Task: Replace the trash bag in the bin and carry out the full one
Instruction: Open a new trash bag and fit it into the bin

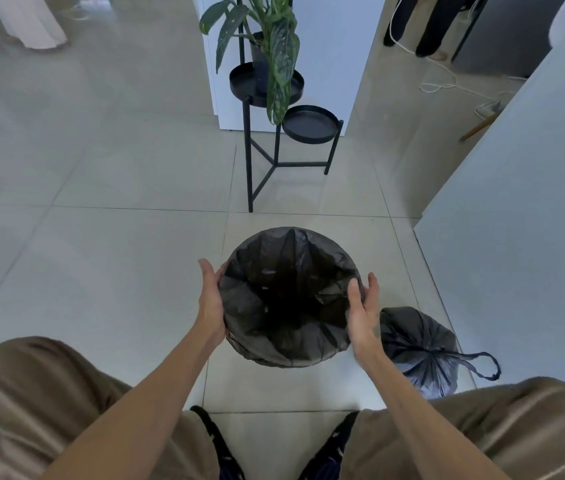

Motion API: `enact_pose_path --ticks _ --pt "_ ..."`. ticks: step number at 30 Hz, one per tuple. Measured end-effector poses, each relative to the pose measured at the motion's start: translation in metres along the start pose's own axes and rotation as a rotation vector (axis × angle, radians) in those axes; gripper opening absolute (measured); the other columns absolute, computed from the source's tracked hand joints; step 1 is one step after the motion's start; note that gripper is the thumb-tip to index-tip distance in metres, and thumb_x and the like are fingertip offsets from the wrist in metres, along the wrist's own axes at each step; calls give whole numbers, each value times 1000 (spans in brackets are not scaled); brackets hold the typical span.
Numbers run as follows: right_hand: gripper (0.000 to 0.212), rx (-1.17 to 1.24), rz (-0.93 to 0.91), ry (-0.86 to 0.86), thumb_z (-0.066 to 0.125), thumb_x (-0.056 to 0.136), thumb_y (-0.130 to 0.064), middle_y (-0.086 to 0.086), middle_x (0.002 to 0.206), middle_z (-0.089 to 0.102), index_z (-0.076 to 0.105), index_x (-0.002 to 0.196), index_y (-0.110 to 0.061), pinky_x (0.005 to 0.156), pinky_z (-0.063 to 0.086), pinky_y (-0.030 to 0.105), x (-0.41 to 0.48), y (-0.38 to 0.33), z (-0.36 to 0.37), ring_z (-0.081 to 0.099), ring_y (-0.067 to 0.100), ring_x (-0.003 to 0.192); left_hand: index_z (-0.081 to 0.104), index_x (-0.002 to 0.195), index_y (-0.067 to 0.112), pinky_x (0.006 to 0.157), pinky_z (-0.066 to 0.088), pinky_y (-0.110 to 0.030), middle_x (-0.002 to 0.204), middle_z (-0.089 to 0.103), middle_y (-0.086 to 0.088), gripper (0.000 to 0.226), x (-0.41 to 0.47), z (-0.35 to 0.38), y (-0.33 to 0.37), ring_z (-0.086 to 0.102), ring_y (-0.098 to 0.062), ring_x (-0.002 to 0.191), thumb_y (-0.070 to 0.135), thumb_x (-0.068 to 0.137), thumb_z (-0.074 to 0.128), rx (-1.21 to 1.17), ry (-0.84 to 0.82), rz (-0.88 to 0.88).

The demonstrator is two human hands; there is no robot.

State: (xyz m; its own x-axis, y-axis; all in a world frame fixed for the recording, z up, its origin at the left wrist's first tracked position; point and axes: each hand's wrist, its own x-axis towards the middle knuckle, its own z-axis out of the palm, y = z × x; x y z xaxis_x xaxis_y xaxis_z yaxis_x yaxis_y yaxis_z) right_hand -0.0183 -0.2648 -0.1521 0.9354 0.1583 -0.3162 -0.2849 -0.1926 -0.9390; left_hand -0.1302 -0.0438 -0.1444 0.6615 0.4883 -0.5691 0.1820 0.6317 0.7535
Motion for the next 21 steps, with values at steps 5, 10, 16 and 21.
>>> enact_pose_path --ticks 5,10,16,21 --pt "68 -91 -56 56 44 98 -57 3 157 39 29 156 -25 119 33 42 5 -1 -4 39 21 143 69 120 27 107 48 -46 111 74 1 81 10 0 6 66 -27 113 80 91 14 246 236 77" --pt "69 -159 -112 -13 41 98 -59 -8 156 37 26 157 -28 121 27 38 22 -14 -12 34 11 142 50 145 36 113 41 -53 142 58 6 78 13 4 2 55 -25 131 81 89 21 176 227 163" --pt "46 -43 41 -6 52 96 -53 1 130 63 54 135 -28 107 48 49 25 2 -5 60 20 119 66 129 18 95 55 -48 120 74 -14 99 11 1 -6 68 -35 112 90 80 18 -100 47 -89" --pt "40 -110 44 102 53 99 -44 4 125 64 54 132 -23 104 50 48 11 4 -3 60 24 117 77 96 17 98 54 -47 96 79 -9 87 22 6 1 72 -32 99 82 88 20 110 343 28"
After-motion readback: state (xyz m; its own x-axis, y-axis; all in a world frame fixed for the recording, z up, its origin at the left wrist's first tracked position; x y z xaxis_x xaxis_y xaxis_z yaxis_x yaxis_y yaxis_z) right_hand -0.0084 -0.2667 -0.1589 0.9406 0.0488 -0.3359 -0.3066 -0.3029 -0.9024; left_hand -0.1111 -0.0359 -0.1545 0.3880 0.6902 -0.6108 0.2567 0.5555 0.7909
